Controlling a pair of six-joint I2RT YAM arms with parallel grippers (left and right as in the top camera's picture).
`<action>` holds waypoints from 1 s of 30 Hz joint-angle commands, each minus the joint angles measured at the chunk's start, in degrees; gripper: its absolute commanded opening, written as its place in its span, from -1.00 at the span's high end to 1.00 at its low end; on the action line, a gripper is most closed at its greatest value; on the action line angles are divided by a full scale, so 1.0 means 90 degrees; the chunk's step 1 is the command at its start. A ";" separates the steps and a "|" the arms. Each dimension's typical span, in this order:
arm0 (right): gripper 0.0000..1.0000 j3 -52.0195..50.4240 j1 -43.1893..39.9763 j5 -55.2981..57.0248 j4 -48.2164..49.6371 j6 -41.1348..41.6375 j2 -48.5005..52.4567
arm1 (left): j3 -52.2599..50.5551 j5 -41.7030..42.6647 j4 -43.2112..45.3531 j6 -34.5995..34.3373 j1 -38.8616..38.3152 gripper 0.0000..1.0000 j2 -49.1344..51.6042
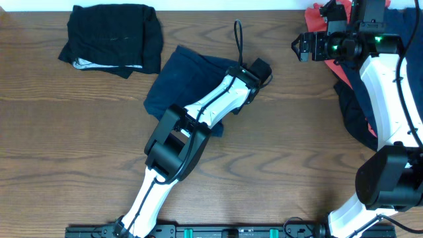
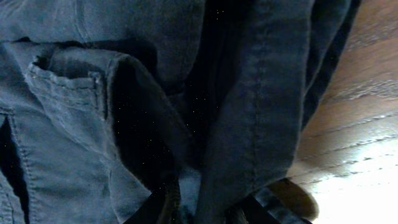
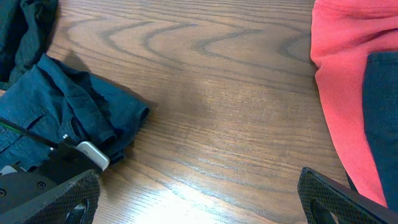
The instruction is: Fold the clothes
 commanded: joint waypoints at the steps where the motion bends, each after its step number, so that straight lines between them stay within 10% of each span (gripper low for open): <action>1: -0.99 -0.0005 0.0061 -0.0005 0.0034 -0.0080 0.0017 | 0.0027 -0.0253 -0.0041 0.0044 0.0032 0.49 -0.0066; 30: -0.99 -0.0005 0.0066 -0.0046 0.0053 -0.0080 0.0017 | 0.0022 -0.1212 -0.0068 0.0325 -0.0493 0.28 -0.0066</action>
